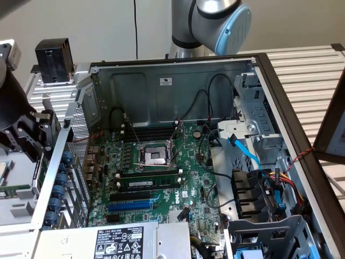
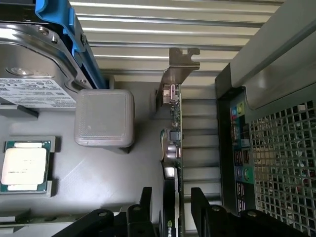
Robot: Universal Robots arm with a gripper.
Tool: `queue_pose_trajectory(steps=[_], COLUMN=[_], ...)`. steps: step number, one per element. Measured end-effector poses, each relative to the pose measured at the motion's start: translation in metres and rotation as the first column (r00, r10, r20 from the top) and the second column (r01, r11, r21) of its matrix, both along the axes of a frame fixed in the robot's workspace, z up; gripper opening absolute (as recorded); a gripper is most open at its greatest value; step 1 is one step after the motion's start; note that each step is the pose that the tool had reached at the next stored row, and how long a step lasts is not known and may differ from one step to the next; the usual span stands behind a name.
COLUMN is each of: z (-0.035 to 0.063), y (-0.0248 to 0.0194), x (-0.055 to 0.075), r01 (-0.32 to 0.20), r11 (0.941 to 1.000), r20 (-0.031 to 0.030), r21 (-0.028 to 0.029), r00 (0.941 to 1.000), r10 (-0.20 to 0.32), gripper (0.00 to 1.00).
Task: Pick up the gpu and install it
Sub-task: 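Pick up the gpu and move the gpu toward the slot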
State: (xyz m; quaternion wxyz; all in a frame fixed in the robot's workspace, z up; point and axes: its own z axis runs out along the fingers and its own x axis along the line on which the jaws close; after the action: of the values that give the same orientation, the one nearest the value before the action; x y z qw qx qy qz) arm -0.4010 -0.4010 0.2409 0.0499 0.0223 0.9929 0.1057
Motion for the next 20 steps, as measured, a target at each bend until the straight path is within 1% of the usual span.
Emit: queue_pose_trajectory(steps=[5,6,8,10,14,17,20], z=[-0.0031,-0.0036,-0.0041,-0.0044,-0.0045,-0.0049,-0.0061], y=[0.0000,0.0001,0.0001,0.0000,0.0001,0.0003,0.0014], x=[-0.0001,-0.0001,0.0000,0.0004,0.0009,0.0014,0.0026], r01=[0.004,0.004,0.003,0.001,-0.019,-0.029,-0.030], r11=[1.0000,1.0000,1.0000,1.0000,0.9998,0.9996,0.9995], r20=[-0.0009,-0.0017,-0.0056,-0.0083,-0.0102,-0.0111,-0.0113], r21=[-0.0002,0.0000,-0.0002,-0.0001,-0.0027,-0.0052,-0.0143], r00=[1.0000,1.0000,1.0000,1.0000,0.9998,0.9995,0.9995], r10=[-0.004,-0.004,-0.003,-0.001,0.019,0.029,0.030], gripper=[0.45,0.45,0.45,0.45,0.45,0.45,0.45])
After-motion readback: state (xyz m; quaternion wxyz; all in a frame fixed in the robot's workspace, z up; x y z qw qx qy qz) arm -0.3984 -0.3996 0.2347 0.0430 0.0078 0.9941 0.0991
